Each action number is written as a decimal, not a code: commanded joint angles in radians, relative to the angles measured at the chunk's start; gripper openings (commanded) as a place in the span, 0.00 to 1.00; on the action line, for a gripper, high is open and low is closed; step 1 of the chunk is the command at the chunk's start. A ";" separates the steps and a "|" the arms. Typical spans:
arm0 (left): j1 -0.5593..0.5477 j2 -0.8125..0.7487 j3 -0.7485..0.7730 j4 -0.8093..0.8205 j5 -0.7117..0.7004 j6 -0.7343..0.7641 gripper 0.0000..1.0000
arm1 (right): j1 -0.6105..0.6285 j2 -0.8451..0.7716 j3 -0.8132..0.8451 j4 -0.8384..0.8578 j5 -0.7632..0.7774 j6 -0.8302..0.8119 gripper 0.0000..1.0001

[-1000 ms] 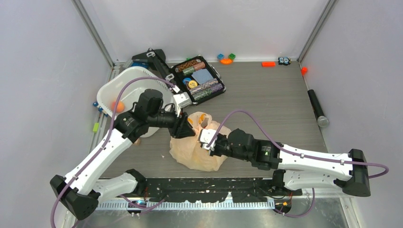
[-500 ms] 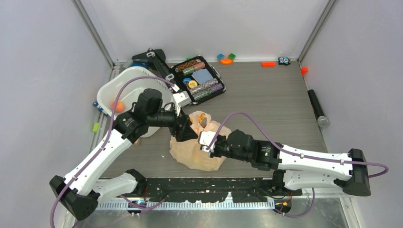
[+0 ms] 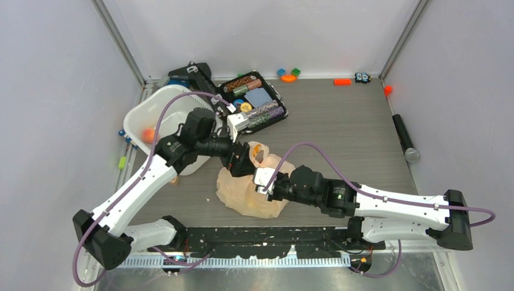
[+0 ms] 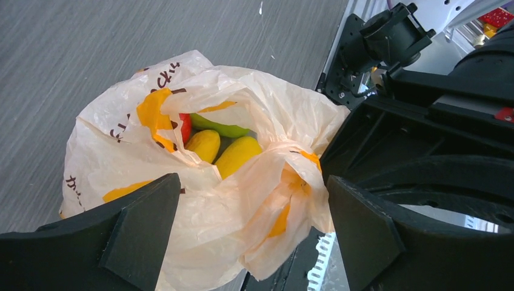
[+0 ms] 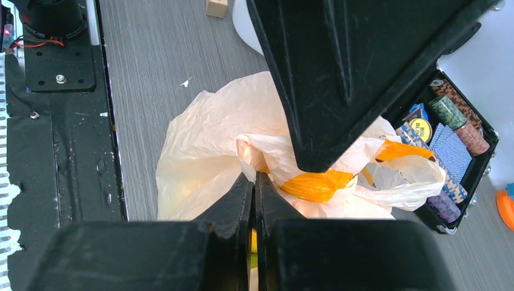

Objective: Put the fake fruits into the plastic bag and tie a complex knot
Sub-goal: Tie the plastic bag at the center of the board.

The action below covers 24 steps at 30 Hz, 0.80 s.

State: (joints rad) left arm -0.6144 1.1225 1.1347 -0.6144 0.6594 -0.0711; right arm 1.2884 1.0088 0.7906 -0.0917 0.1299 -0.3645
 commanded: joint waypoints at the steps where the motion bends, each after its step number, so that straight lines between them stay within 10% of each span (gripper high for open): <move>1: -0.009 0.035 0.065 -0.035 0.046 0.008 0.92 | 0.006 0.008 -0.003 0.035 0.020 -0.014 0.05; 18: -0.026 0.006 0.014 -0.054 0.131 0.006 0.04 | 0.006 -0.032 -0.026 0.032 0.119 -0.032 0.05; 24: -0.026 -0.073 -0.072 0.056 0.119 -0.067 0.00 | 0.006 -0.053 -0.036 0.031 0.258 -0.011 0.05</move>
State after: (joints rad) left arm -0.6353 1.1221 1.1099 -0.6468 0.7494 -0.0799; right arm 1.2938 0.9836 0.7540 -0.0910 0.2497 -0.3866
